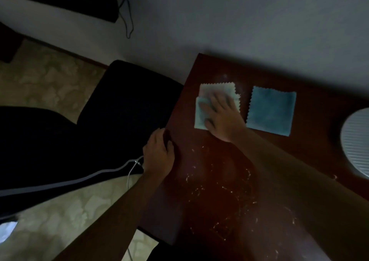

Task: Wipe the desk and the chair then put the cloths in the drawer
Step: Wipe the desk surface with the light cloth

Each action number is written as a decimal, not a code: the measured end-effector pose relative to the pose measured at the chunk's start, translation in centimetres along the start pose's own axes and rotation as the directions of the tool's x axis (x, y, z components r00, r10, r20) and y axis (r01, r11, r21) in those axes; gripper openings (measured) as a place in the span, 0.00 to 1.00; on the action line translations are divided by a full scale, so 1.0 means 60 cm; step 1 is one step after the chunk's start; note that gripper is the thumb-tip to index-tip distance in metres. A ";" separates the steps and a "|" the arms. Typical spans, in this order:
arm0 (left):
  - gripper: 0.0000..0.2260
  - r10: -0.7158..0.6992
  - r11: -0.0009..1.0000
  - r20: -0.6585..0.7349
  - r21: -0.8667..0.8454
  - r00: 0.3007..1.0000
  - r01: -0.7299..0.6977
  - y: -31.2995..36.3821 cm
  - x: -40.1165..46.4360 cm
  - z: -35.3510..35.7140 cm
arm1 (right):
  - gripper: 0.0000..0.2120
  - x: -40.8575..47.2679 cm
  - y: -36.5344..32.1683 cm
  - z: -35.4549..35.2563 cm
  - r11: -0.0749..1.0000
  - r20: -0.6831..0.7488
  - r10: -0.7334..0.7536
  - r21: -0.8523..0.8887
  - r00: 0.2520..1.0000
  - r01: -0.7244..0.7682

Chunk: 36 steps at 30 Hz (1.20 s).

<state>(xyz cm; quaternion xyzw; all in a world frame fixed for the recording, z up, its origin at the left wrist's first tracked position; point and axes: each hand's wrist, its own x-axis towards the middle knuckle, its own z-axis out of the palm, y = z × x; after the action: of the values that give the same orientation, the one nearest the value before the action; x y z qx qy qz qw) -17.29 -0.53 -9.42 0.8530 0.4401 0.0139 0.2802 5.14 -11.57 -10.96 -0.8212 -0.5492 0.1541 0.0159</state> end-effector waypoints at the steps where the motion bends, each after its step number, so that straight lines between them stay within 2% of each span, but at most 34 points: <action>1: 0.21 -0.090 0.996 0.006 -0.016 0.996 0.090 -0.021 -0.009 0.001 | 0.29 0.013 -0.002 0.003 1.000 0.006 -0.016 -0.020 1.000 0.016; 4: 0.24 -0.352 0.931 0.121 -0.052 0.928 0.360 -0.065 -0.037 0.012 | 0.32 0.033 -0.001 0.009 0.999 0.009 -0.005 -0.034 1.000 0.006; 6: 0.26 -0.447 0.880 0.181 -0.090 0.876 0.467 -0.096 -0.061 0.019 | 0.31 0.031 -0.015 0.025 0.999 -0.021 0.037 -0.019 0.999 -0.037; 9: 0.24 -0.392 0.914 0.094 -0.071 0.915 0.398 -0.120 -0.083 0.018 | 0.29 -0.005 -0.064 0.055 0.998 -0.076 0.067 -0.007 0.995 -0.068; 12: 0.22 -0.287 0.958 -0.004 0.001 0.958 0.287 -0.124 -0.085 0.018 | 0.28 -0.047 -0.097 0.079 1.000 -0.083 0.000 -0.019 0.997 -0.001; 15: 0.17 -0.271 0.962 -0.075 0.020 0.960 0.273 -0.122 -0.086 0.026 | 0.29 -0.028 -0.070 0.069 0.996 -0.039 -0.073 -0.051 0.997 0.071; 17: 0.16 -0.275 0.959 -0.112 0.042 0.955 0.281 -0.122 -0.088 0.033 | 0.28 0.012 -0.044 0.054 0.999 -0.055 -0.035 -0.033 0.998 0.033; 20: 0.18 -0.242 0.968 -0.146 0.032 0.959 0.249 -0.123 -0.090 0.029 | 0.28 0.065 -0.027 0.037 0.996 -0.094 0.081 -0.019 0.992 -0.083; 22: 0.18 -0.238 0.969 -0.141 0.024 0.961 0.244 -0.122 -0.091 0.027 | 0.28 0.064 -0.041 0.041 0.994 -0.106 0.098 -0.039 0.990 -0.102; 27: 0.20 -0.216 0.975 -0.130 0.024 0.968 0.221 -0.115 -0.094 0.023 | 0.28 -0.087 -0.137 0.090 0.998 -0.036 -0.008 -0.070 0.999 0.006; 30: 0.22 -0.218 0.974 -0.138 0.037 0.966 0.225 -0.114 -0.094 0.023 | 0.28 -0.097 -0.125 0.086 0.994 0.036 -0.081 -0.071 0.996 0.083; 33: 0.22 -0.215 0.974 -0.153 0.044 0.965 0.224 -0.115 -0.093 0.026 | 0.28 -0.004 -0.065 0.051 0.996 -0.045 0.076 -0.032 0.996 -0.077; 36: 0.21 -0.201 0.976 -0.160 0.048 0.966 0.211 -0.120 -0.093 0.029 | 0.28 0.061 -0.033 0.035 0.970 -0.131 0.243 0.012 0.961 -0.243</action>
<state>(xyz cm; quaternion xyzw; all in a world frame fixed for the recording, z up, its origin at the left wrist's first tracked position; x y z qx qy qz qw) -25.57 -2.30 -13.16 0.8075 0.5470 0.0363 0.2177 4.08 -7.75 -13.44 -0.8907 -0.4424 0.0994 0.0313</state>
